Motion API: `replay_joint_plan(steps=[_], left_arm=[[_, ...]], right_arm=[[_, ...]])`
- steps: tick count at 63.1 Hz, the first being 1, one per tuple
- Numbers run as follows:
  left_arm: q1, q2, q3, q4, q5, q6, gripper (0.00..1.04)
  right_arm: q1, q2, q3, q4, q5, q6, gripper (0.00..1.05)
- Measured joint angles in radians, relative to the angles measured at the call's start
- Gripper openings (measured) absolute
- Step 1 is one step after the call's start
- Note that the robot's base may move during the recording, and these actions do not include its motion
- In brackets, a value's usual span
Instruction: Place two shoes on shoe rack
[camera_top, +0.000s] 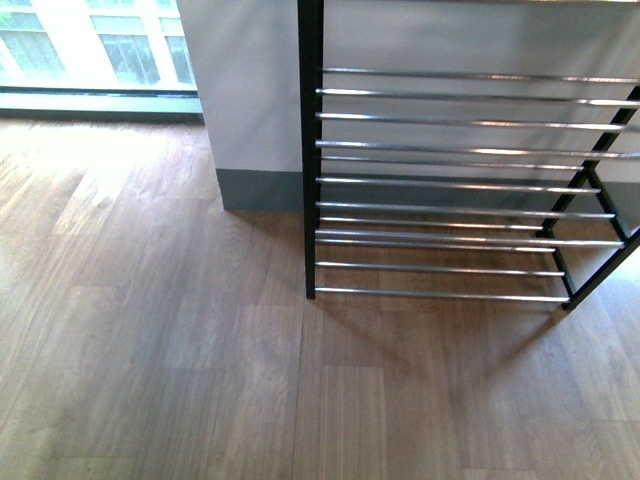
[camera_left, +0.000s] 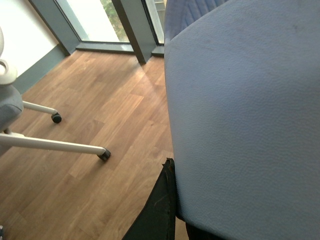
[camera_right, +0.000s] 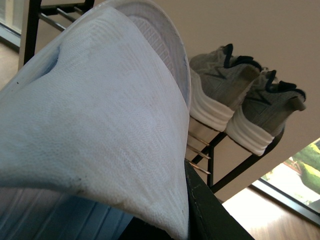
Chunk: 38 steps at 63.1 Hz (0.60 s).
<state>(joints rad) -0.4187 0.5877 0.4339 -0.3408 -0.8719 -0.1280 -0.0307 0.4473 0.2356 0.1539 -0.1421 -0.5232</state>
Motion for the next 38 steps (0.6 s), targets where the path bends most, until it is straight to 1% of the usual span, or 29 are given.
replay_joint_plan(steps=[38], left_arm=[[0.000, -0.003, 0.001, 0.000, -0.001, 0.000, 0.02]], right_arm=[[0.000, -0.003, 0.001, 0.000, 0.000, 0.003, 0.01]])
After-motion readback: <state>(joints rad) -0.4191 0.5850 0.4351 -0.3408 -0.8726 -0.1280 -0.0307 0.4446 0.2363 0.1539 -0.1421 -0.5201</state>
